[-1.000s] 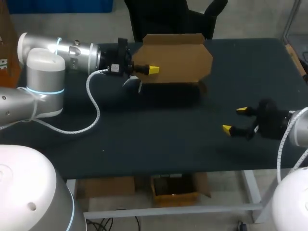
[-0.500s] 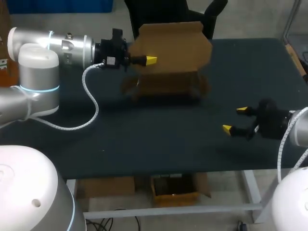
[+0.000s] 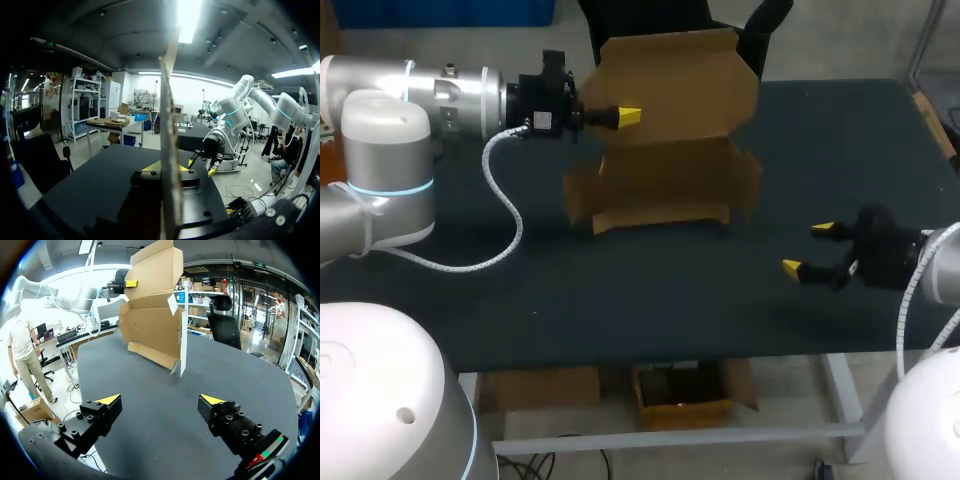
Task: Assemble the packaging by folding the flat box into shape, placing the metal phone stand inside, and closing the box properly
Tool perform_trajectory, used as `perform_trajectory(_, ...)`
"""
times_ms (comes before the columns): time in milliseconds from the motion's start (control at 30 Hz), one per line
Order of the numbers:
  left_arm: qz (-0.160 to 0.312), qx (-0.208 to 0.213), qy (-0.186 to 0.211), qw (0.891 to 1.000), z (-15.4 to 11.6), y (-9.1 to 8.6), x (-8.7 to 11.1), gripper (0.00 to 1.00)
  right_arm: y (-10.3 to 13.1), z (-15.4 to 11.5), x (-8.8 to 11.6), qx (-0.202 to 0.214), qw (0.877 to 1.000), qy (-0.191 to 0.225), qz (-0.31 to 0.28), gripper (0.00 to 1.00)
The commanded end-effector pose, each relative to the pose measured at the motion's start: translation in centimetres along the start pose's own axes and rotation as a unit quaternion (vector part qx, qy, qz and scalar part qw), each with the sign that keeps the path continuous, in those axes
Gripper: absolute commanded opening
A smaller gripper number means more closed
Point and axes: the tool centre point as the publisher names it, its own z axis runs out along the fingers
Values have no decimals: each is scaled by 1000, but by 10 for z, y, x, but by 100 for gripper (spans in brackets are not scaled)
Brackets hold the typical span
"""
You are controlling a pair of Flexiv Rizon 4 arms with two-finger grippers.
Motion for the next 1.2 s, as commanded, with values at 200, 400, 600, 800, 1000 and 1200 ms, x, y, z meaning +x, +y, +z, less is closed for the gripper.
perform_trajectory(200,-20,1,1,1000,-5,-10,17,0,-1,-1,0,-4,1000,0,-1,100)
perform_trajectory(400,-31,-9,8,999,-1,-11,25,0,-1,-1,0,-4,1000,0,-1,100)
perform_trajectory(600,-60,-6,20,998,0,-10,30,0,-1,-1,0,-4,1000,0,-1,100)
perform_trajectory(800,-87,-9,33,996,1,-7,35,0,-1,-1,0,-4,1000,0,-1,100)
perform_trajectory(1000,-121,-14,39,992,4,-2,37,0,3,-8,2,-18,1000,14,-9,100)
perform_trajectory(1200,-139,-16,50,989,6,0,42,0,3,-24,5,-43,999,29,-18,100)
